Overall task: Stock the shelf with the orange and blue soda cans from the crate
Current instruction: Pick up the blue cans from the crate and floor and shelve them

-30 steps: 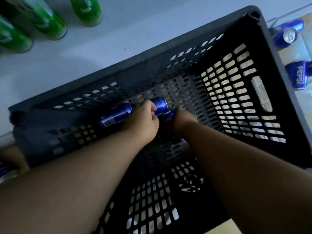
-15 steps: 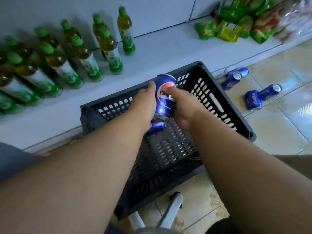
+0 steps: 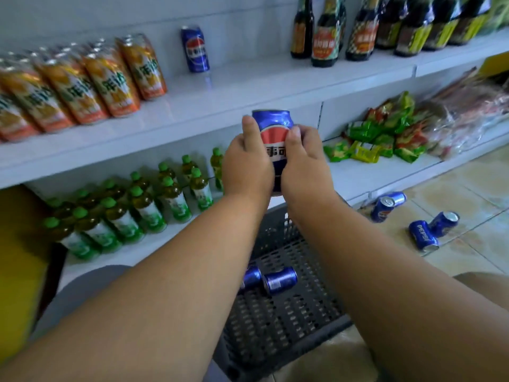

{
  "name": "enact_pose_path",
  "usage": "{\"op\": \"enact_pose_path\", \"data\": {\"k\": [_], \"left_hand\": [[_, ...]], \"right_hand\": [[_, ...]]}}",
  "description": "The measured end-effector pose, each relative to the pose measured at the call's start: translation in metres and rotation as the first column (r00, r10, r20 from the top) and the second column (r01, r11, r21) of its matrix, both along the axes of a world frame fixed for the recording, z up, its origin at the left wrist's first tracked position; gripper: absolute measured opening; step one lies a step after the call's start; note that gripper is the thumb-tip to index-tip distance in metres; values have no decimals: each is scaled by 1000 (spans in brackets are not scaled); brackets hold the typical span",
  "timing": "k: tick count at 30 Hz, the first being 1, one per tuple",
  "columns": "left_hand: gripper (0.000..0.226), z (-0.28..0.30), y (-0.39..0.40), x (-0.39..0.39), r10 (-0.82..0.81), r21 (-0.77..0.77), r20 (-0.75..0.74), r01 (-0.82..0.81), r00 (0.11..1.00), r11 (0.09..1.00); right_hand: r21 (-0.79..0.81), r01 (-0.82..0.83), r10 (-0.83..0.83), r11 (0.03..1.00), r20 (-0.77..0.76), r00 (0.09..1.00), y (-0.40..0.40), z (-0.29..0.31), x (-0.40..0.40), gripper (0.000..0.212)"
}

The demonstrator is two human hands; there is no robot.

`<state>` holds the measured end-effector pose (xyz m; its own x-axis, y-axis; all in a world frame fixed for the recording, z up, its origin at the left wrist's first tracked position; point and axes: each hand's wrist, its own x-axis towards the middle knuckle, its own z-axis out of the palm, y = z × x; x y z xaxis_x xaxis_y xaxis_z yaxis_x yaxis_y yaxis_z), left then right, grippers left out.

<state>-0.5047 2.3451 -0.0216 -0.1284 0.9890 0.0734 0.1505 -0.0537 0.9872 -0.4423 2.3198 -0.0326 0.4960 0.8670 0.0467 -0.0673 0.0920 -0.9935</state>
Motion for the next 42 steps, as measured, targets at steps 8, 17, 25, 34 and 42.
{"op": "enact_pose_path", "data": {"k": [8, 17, 25, 34, 42], "left_hand": [[83, 58, 34, -29, 26, 46, 168, -34, 985, 998], [53, 72, 99, -32, 21, 82, 119, -31, 993, 996], [44, 68, 216, -26, -47, 110, -101, 58, 994, 992], [29, 39, 348, -10, 20, 93, -233, 1, 972, 996], [29, 32, 408, -6, 281, 184, -365, -228, 887, 956]], "right_hand": [[114, -279, 238, 953, 284, 929, 28, 59, 11, 44], [-50, -331, 290, 942, 617, 732, 93, 90, 16, 53], [-24, -288, 254, 957, 542, 801, 224, 70, 28, 58], [-36, -276, 244, 960, 590, 770, 380, 32, 47, 49], [-80, -265, 261, 961, 580, 772, 462, 32, 51, 54]]}}
